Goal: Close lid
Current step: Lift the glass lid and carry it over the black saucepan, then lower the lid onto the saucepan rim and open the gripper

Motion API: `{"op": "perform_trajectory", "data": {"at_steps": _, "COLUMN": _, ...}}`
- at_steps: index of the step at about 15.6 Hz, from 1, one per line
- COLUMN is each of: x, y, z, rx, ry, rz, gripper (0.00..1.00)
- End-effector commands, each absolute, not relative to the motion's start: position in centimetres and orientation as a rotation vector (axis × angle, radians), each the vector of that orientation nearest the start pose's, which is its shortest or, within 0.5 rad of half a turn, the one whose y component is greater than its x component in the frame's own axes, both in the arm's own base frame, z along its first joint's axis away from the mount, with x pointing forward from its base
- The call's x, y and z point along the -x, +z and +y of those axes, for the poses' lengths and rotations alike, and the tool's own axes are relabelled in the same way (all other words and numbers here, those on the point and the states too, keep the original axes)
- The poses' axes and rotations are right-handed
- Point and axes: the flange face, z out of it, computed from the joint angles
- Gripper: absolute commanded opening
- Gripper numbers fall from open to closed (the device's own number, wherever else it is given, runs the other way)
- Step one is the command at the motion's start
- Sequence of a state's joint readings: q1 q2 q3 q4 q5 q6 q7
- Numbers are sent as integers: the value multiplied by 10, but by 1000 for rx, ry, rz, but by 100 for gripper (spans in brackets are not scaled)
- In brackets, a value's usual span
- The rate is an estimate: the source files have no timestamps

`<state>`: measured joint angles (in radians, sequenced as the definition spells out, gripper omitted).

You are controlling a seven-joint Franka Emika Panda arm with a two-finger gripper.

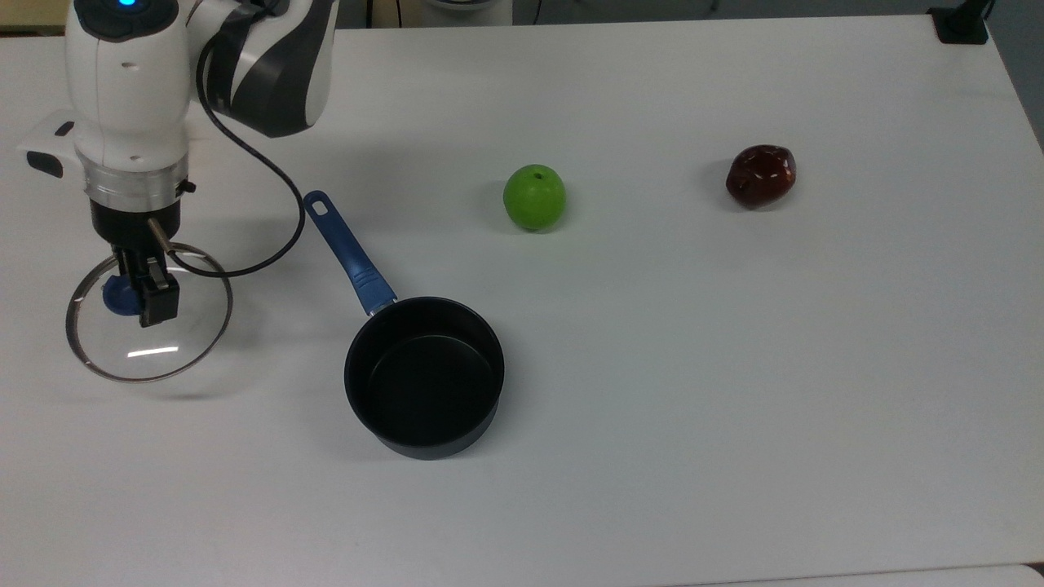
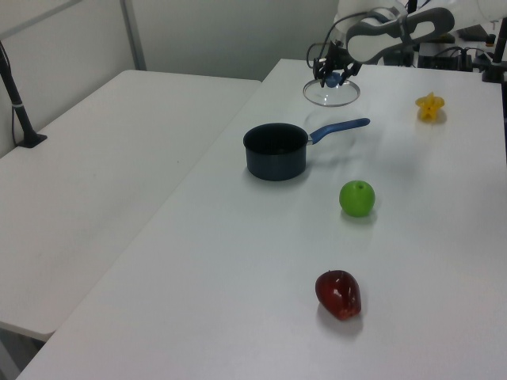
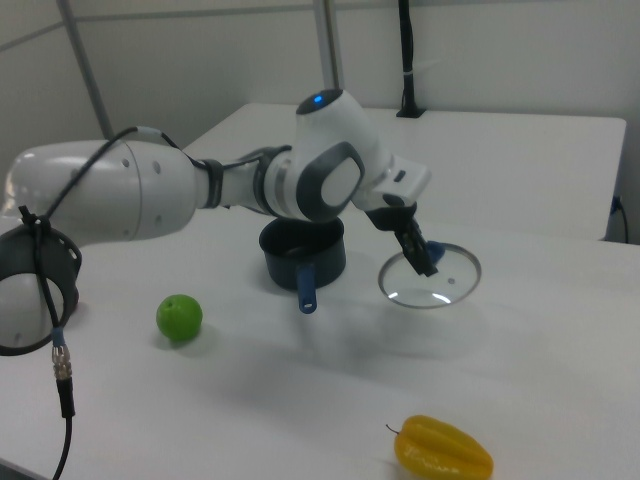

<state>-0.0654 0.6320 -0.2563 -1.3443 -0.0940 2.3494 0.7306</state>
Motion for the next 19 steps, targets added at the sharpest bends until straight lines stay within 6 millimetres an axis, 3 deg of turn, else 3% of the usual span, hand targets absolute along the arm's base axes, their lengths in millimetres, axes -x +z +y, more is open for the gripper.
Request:
{"op": "perform_trajectory", "data": {"at_steps": 1, "x": -734, "y": 438, "z": -153, "rx": 2887, "ry": -599, "rz": 1413, "gripper": 37}}
{"op": "perform_trajectory", "data": {"at_steps": 4, "x": -739, "y": 458, "z": -102, "rx": 2922, "ry": -509, "rz": 1364, "gripper": 37}}
{"op": "perform_trajectory", "data": {"at_steps": 5, "x": -741, "y": 460, "z": -71, "rx": 2947, "ry": -476, "rz": 1331, "gripper": 37}}
{"op": "perform_trajectory", "data": {"at_steps": 7, "x": -743, "y": 460, "z": -37, "rx": 2940, "ry": -464, "rz": 1327, "gripper": 37}}
{"op": "perform_trajectory", "data": {"at_steps": 11, "x": -749, "y": 465, "z": 16, "rx": 2903, "ry": -513, "rz": 1330, "gripper": 37}}
{"op": "perform_trajectory", "data": {"at_steps": 15, "x": -758, "y": 442, "z": 57, "rx": 2875, "ry": -561, "rz": 1343, "gripper": 38}}
{"op": "perform_trajectory", "data": {"at_steps": 19, "x": -765, "y": 430, "z": 64, "rx": 2819, "ry": -623, "rz": 1371, "gripper": 38}}
